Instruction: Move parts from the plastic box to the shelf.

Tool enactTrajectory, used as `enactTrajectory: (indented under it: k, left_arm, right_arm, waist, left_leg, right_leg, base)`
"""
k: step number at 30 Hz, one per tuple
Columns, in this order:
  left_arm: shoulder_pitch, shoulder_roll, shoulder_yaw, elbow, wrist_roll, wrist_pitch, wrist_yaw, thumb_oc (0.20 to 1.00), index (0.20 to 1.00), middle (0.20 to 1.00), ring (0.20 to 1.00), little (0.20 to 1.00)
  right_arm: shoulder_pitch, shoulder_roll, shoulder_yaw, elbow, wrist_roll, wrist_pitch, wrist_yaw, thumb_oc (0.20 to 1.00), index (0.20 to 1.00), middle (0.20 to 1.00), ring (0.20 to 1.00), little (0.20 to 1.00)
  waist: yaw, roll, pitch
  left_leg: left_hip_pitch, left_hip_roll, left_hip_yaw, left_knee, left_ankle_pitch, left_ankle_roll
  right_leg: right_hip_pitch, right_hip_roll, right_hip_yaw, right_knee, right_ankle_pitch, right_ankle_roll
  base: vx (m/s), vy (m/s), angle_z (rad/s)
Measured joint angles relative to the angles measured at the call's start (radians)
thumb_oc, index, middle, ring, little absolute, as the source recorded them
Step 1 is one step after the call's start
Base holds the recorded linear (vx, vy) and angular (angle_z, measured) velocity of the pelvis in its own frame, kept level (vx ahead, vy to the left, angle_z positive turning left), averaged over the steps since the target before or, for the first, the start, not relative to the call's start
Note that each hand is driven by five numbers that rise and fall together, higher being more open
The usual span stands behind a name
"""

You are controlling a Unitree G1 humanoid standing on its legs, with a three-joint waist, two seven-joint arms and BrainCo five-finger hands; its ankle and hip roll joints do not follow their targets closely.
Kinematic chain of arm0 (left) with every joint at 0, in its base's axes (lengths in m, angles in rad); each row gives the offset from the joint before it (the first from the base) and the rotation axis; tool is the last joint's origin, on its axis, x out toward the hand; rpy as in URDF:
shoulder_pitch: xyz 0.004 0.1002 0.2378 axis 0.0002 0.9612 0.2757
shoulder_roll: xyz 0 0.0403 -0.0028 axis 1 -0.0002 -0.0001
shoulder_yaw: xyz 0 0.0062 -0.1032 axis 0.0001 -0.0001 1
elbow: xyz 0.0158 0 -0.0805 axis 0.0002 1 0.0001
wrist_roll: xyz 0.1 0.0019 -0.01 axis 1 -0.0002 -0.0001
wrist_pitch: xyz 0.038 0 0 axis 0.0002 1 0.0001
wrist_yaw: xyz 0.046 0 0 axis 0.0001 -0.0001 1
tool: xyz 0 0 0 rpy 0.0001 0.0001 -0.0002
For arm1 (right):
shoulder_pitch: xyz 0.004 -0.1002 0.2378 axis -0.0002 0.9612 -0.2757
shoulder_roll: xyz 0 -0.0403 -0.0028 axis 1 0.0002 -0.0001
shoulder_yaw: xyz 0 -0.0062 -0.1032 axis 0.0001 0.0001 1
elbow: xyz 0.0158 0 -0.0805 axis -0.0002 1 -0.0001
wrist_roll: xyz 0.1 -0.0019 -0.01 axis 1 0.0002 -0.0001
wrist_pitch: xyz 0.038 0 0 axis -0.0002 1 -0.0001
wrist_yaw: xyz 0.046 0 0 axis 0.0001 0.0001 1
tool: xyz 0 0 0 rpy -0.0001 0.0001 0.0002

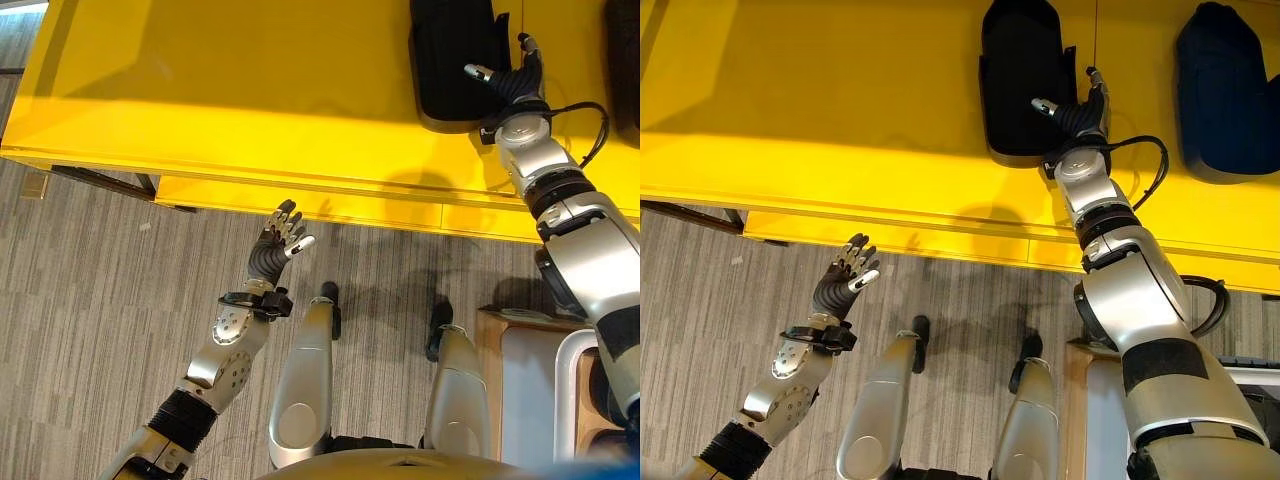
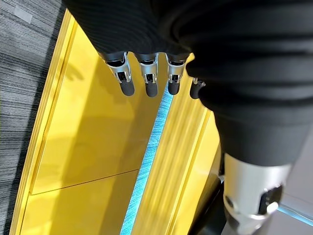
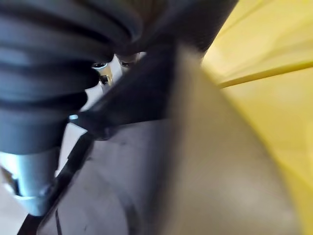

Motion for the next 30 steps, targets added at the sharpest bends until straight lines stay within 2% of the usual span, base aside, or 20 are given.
enactTrajectory:
  k: [4, 6, 21, 30]
  left_arm:
    - [0.0, 0.0, 0.002, 0.0, 0.0, -0.002, 0.002, 1.0, 1.0, 1.0, 1.0, 1.0]
    - [0.0, 0.0, 0.0, 0.0, 0.0, -0.002, 0.011, 1.0, 1.0, 1.0, 1.0, 1.0]
    - [0.002, -0.001, 0.009, 0.0, -0.001, -0.005, 0.022, 1.0, 1.0, 1.0, 1.0, 1.0]
    - [0.001, -0.001, 0.01, 0.0, -0.023, -0.005, 0.04, 1.0, 1.0, 1.0, 1.0, 1.0]
  right_arm:
    - [0.0, 0.007, -0.002, -0.06, 0.001, -0.001, -0.003, 1.0, 1.0, 1.0, 1.0, 1.0]
    - [0.0, 0.038, -0.014, -0.101, 0.001, -0.007, -0.01, 1.0, 1.0, 1.0, 1.0, 1.0]
    - [0.029, 0.107, -0.089, -0.217, 0.081, -0.05, -0.051, 1.0, 1.0, 1.0, 1.0, 1.0]
    - [0.035, 0.102, -0.125, -0.245, 0.082, -0.055, -0.061, 1.0, 1.0, 1.0, 1.0, 1.0]
  waist:
    - [-0.01, -0.012, 0.005]
    - [-0.021, -0.02, 0.006]
    - [-0.031, -0.031, 0.013]
    - [-0.034, -0.031, 0.026]
  left_leg:
    - [0.0, 0.001, 0.0, 0.001, 0.0, 0.0]
    - [-0.003, 0.002, 0.001, 0.001, 0.0, 0.0]
    - [-0.003, 0.003, 0.006, 0.0, -0.001, -0.001]
    - [-0.008, 0.003, 0.007, 0.004, -0.001, 0.0]
  right_leg:
    - [-0.002, 0.0, 0.0, 0.001, -0.002, -0.004]
    - [-0.005, 0.001, 0.001, 0.0, -0.002, -0.004]
    - [-0.011, 0.002, 0.006, 0.004, -0.004, -0.006]
    - [-0.017, 0.002, 0.009, 0.008, -0.004, -0.006]
  base:
    - [0.0, 0.0, 0.0]
    - [0.0, 0.0, 0.0]
    - [0.0, 0.0, 0.0]
    - [0.0, 0.0, 0.0]
